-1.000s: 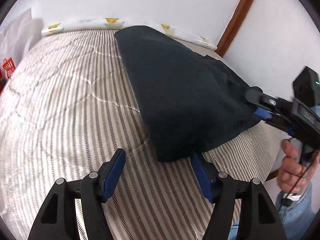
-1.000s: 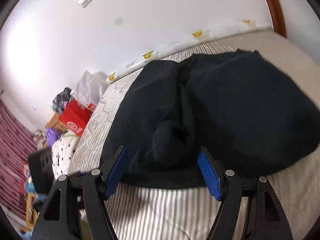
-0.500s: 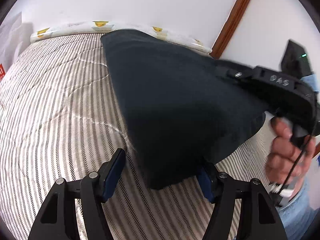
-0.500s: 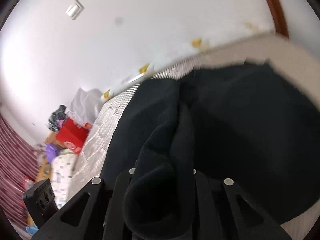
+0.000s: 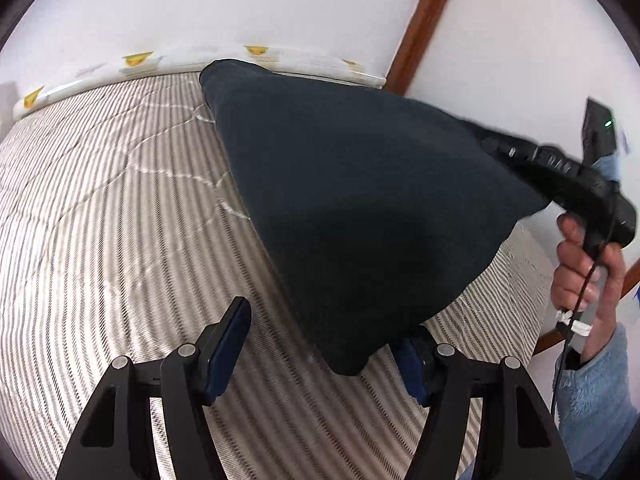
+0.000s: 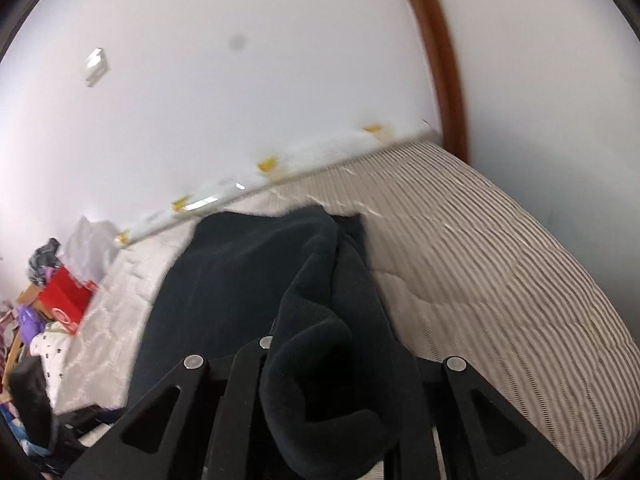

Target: Fold small clothes

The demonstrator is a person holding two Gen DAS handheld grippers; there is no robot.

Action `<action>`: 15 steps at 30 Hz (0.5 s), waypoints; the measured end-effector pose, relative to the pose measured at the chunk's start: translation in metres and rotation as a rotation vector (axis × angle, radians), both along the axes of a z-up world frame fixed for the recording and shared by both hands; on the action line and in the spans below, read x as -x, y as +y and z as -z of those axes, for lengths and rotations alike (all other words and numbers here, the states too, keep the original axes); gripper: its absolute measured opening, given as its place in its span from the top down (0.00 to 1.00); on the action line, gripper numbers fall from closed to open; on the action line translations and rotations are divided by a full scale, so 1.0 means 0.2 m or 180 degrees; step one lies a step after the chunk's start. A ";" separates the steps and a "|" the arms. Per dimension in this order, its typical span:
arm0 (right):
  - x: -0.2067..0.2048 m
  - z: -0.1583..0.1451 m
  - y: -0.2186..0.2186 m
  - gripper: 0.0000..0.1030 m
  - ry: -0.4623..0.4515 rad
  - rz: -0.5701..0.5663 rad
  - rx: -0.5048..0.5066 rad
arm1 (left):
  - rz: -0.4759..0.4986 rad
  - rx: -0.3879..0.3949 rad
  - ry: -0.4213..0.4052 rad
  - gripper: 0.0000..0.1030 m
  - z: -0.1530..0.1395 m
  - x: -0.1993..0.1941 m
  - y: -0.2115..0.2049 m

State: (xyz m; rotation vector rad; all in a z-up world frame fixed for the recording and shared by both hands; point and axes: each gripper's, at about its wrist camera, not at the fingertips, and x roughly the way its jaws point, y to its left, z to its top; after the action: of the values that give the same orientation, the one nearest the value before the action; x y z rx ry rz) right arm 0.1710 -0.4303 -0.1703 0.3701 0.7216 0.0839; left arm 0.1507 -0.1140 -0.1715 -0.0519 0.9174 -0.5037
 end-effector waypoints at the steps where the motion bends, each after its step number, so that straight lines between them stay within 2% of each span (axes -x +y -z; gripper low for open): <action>1: 0.00 0.05 -0.01 0.87 0.0065 0.0008 -0.0019 | 0.0004 -0.0019 -0.0018 0.37 0.00 0.00 -0.02; 3: 0.01 0.11 -0.03 0.87 0.0138 0.0011 -0.0115 | -0.0008 -0.0030 -0.0028 0.38 0.00 0.00 -0.03; 5: 0.01 0.14 -0.05 0.84 0.0137 0.0045 -0.0191 | -0.0019 -0.0032 -0.0023 0.45 0.00 0.00 -0.05; 10: 0.10 0.09 -0.10 0.73 0.0130 0.0067 -0.0214 | -0.0001 -0.0009 -0.0017 0.58 -0.01 0.00 -0.04; 12: 0.14 0.09 -0.11 0.65 0.0222 0.0038 -0.0231 | -0.0031 -0.0031 -0.0030 0.60 -0.01 -0.01 -0.04; 15: 0.21 0.09 -0.13 0.45 0.0287 0.0094 -0.0162 | -0.0069 0.0001 -0.0023 0.64 -0.02 -0.01 -0.05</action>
State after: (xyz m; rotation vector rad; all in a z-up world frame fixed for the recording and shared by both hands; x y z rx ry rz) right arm 0.1299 -0.4563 -0.1874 0.4351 0.8039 0.0579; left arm 0.1532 -0.1241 -0.1684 -0.0602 0.9089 -0.4836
